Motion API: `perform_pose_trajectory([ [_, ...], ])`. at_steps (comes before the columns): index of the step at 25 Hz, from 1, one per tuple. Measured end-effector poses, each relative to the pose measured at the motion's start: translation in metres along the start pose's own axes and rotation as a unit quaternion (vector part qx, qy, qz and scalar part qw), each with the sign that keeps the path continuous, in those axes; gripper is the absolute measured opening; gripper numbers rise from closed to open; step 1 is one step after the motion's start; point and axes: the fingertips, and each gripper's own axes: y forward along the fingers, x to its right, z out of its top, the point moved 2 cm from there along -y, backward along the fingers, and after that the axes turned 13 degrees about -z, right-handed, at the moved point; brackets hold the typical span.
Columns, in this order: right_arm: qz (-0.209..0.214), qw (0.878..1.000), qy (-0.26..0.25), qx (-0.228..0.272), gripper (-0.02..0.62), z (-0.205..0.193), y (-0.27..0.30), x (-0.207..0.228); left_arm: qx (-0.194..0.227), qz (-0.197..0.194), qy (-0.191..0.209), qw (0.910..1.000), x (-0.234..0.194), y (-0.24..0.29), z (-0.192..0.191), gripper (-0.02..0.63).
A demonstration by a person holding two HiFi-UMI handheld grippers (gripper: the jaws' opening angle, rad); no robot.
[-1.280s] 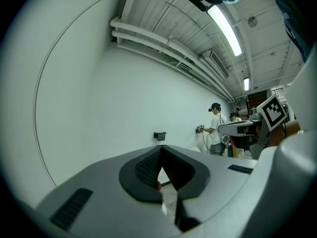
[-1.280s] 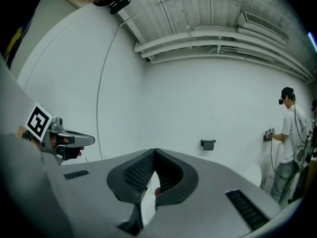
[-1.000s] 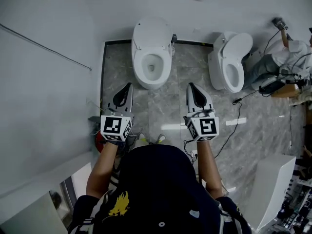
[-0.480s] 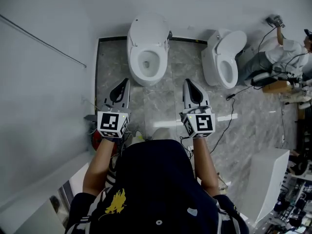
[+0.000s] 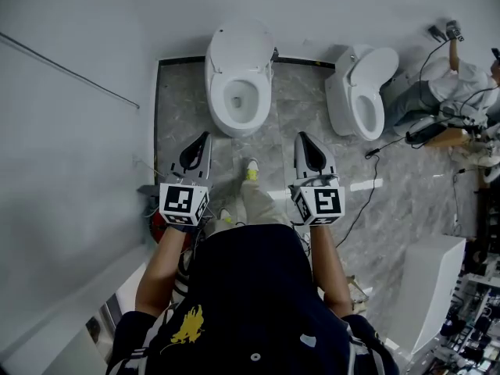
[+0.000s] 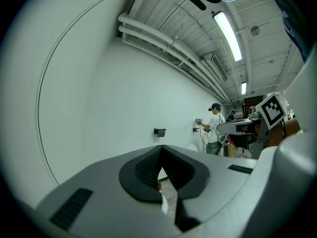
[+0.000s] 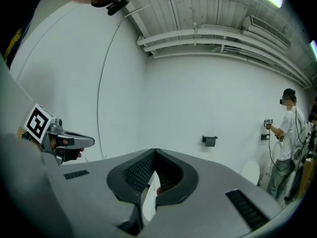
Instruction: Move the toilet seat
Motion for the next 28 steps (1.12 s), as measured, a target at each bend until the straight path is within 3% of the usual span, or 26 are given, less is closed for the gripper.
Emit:
perform_pose_trajectory([
  [10,0.016,1.000,0.014,-0.004,0.026,-0.009,0.095,0.021,-0.023,0.018,0.000,0.9996,-0.049,0.065,-0.010,0.015],
  [23,0.044,0.998,0.028,-0.030,0.026,-0.025,0.311,0.104,-0.057,0.046,-0.016,0.9972,-0.148,0.264,-0.012,0.015],
  [28,0.062,0.997,0.041,-0.032,0.026,-0.029,0.369,0.114,-0.060,0.064,-0.023,0.9959,-0.180,0.313,-0.014,0.015],
])
